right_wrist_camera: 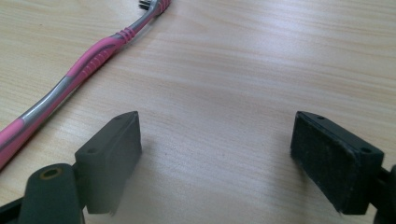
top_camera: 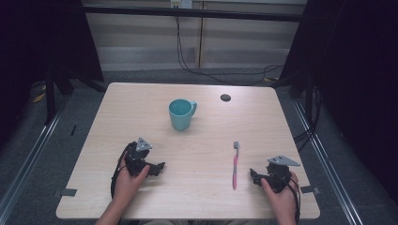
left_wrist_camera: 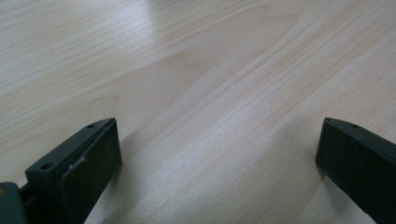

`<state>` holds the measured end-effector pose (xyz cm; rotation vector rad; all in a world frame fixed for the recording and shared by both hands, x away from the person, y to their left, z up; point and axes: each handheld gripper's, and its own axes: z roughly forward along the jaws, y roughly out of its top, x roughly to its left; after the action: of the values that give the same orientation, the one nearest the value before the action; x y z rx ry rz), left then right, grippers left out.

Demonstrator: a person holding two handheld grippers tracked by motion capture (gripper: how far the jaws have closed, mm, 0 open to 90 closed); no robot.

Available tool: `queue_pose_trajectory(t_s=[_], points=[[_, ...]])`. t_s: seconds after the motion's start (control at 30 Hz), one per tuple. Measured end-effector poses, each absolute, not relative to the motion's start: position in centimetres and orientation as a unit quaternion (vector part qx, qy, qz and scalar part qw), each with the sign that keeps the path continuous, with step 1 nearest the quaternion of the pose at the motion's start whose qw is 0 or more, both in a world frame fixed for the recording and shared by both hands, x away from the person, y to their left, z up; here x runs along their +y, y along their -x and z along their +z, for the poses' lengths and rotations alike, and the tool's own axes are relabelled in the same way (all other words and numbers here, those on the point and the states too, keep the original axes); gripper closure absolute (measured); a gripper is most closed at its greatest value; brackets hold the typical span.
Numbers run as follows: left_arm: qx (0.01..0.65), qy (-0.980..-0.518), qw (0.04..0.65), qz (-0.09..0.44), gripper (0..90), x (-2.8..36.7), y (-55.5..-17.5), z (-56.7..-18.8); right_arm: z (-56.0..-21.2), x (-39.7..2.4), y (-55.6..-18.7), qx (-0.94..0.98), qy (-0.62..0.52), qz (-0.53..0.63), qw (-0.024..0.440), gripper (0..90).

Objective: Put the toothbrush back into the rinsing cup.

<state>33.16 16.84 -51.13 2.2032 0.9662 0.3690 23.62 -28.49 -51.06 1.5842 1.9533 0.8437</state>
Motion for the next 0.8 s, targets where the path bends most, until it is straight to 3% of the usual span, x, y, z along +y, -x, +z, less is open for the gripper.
queue_pose_trajectory(t_s=[0.4,0.8], points=[[0.372,-0.849,0.346,0.143,0.0,16.8,-33.2,-51.1,-50.9,-28.5,-23.8,0.716,-0.582,0.302,0.238,15.9],[0.374,-0.848,0.348,0.143,0.0,16.8,-33.2,-51.1,-49.6,-28.0,-25.4,0.744,-0.587,0.251,0.195,19.6]])
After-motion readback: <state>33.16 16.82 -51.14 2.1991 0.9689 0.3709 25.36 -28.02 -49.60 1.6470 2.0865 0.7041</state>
